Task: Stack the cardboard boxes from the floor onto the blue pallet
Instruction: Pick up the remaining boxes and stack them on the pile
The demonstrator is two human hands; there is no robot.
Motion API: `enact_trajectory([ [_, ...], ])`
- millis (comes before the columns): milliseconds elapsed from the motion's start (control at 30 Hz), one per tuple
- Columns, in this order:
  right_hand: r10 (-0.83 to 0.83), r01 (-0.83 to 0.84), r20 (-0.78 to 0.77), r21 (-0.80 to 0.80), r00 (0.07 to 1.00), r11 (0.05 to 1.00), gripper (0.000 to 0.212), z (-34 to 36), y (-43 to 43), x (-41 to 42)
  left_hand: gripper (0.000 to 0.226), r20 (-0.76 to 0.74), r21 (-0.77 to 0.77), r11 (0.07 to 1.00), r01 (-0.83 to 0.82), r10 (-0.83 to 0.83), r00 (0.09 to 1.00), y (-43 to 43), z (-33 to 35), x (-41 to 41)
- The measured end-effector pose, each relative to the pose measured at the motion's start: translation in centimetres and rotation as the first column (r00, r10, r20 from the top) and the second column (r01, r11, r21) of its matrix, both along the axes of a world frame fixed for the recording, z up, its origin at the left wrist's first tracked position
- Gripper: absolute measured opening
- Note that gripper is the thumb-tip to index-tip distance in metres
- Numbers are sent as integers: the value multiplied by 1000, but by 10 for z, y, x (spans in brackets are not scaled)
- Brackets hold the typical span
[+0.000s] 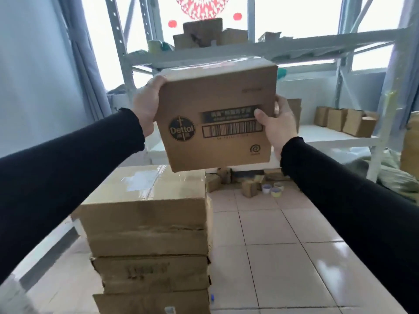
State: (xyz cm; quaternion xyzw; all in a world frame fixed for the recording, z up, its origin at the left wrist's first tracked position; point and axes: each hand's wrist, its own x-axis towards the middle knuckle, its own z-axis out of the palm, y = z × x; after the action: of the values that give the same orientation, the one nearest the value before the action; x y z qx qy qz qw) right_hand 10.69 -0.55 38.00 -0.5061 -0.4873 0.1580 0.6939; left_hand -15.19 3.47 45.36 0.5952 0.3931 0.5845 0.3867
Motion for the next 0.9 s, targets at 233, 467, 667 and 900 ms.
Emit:
enact_trajectory([
  [233,182,-182,1,-23,983,983,39,-8,14,-117,33,-4,8,982,-191,191,982,-3,2,-130],
  [467,195,-195,-13,-51,981,979,43,-30,23,-160,34,-54,-40,979,-198,196,979,8,-17,-174],
  [667,182,-182,-6,-59,983,981,43,-41,25,-160,27,-85,-27,980,-197,194,977,17,-27,-175],
  [900,141,-131,118,-89,983,987,57,-64,24,-149,59,-203,47,983,-175,181,962,26,-46,-181],
])
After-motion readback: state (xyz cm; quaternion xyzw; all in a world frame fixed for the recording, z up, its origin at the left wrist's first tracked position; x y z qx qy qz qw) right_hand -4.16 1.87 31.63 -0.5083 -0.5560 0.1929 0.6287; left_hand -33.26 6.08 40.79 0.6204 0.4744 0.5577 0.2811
